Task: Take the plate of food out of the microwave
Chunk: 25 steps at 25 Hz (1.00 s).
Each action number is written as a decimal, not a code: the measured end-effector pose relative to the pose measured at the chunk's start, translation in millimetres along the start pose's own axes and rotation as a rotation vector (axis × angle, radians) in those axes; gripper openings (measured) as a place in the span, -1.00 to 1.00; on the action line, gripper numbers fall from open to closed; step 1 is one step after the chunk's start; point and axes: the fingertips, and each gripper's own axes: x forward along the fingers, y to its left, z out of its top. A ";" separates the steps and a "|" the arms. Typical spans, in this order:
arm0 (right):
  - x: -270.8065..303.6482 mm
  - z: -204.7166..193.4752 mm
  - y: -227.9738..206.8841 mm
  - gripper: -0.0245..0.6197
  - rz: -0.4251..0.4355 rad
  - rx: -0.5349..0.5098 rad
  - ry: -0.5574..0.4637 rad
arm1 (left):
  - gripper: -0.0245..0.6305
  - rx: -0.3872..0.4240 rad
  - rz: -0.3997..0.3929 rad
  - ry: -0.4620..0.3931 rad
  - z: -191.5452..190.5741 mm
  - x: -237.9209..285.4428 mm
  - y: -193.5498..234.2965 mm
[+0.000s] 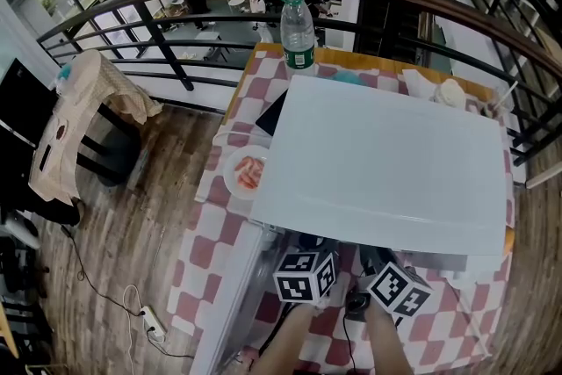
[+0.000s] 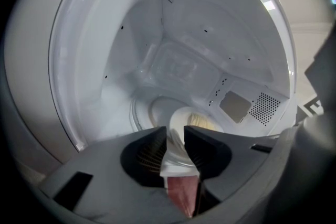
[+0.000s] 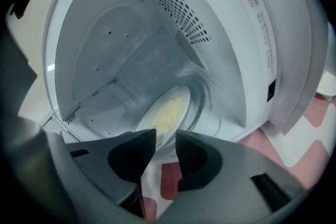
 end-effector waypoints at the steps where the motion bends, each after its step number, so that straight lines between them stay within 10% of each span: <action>1: -0.1 -0.5 0.5 -0.49 0.005 0.015 0.002 | -0.61 0.002 -0.001 0.001 -0.5 0.5 -1.1; 25: -0.2 -1.4 1.0 -0.65 0.107 0.460 0.015 | -0.61 0.036 0.003 0.011 -8.3 -0.7 -10.3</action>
